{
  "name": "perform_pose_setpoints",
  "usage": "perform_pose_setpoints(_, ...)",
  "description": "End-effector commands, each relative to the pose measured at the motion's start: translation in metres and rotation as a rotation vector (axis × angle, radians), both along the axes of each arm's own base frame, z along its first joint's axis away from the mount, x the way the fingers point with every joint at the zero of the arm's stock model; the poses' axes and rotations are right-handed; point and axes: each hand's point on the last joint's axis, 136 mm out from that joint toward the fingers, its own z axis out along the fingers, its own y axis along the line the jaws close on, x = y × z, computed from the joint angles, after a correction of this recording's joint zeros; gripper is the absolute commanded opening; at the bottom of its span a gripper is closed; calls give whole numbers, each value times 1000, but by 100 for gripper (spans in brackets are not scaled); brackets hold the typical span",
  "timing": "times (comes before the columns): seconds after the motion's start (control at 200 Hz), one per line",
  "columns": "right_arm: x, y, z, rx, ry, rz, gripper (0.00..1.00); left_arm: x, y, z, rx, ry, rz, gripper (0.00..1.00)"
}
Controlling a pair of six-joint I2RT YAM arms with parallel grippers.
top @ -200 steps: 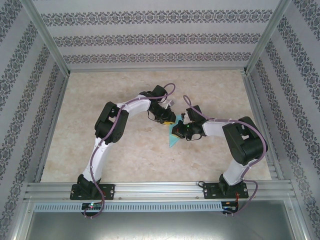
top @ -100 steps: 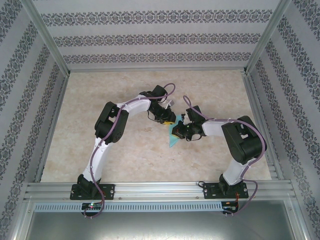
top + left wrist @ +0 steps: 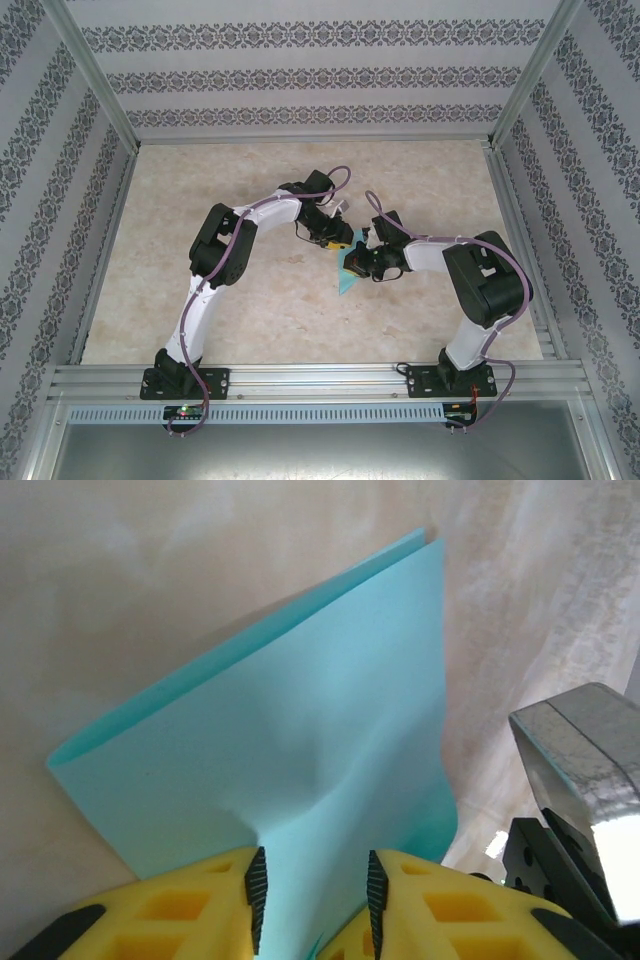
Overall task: Fold a paper plane with a square sheet of paper (pick it up from the middle)
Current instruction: Third fold the triangle at the center of the table.
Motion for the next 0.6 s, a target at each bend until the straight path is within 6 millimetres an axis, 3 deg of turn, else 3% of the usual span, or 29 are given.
perform_pose_setpoints(0.0,-7,-8,-20,-74,40,6,7,5,4,12,-3,-24,14,42)
perform_pose_setpoints(0.215,-12,-13,-24,-105,53,17,8,13,4,49,-25,-97,34,51)
perform_pose_setpoints(0.36,-12,-13,-23,-108,53,19,10,14,16,69,-8,-145,60,55)
perform_pose_setpoints(0.595,-13,-12,-22,-103,52,22,19,-14,46,72,46,-161,93,57)
